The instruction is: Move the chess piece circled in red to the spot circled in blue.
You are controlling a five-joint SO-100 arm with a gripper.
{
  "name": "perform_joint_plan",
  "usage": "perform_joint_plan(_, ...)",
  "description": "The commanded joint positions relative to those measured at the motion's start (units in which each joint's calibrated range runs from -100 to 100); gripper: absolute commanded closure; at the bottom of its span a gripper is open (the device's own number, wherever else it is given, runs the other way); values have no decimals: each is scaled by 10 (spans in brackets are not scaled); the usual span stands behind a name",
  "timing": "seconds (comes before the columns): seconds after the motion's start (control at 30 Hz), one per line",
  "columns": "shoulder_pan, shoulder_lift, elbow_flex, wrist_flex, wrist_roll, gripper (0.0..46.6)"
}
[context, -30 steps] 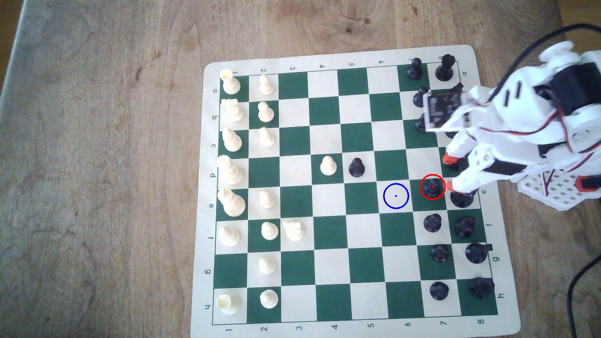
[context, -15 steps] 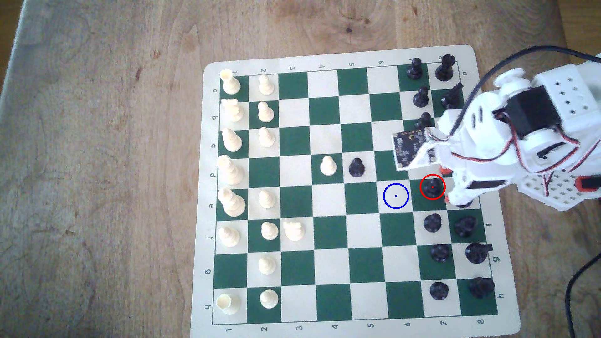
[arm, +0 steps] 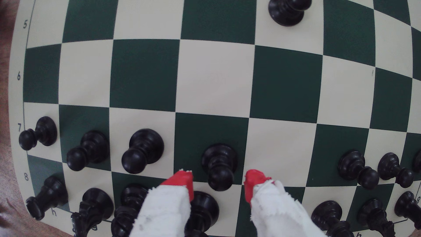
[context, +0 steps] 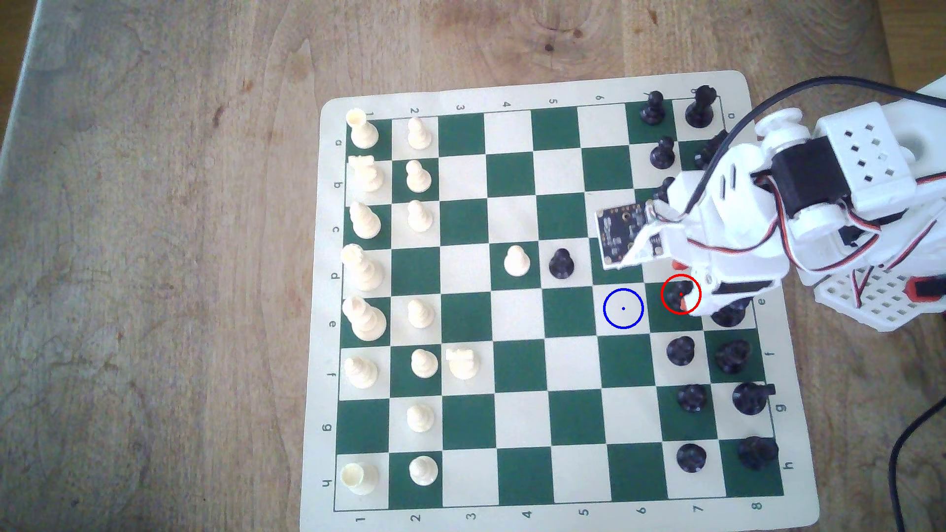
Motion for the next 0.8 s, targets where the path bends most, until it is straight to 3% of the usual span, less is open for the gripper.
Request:
perform_joint_plan(0.0,-1,19,-4,-18,0,352)
perform_joint_plan(0.77,-3,52,13,-48,0,368)
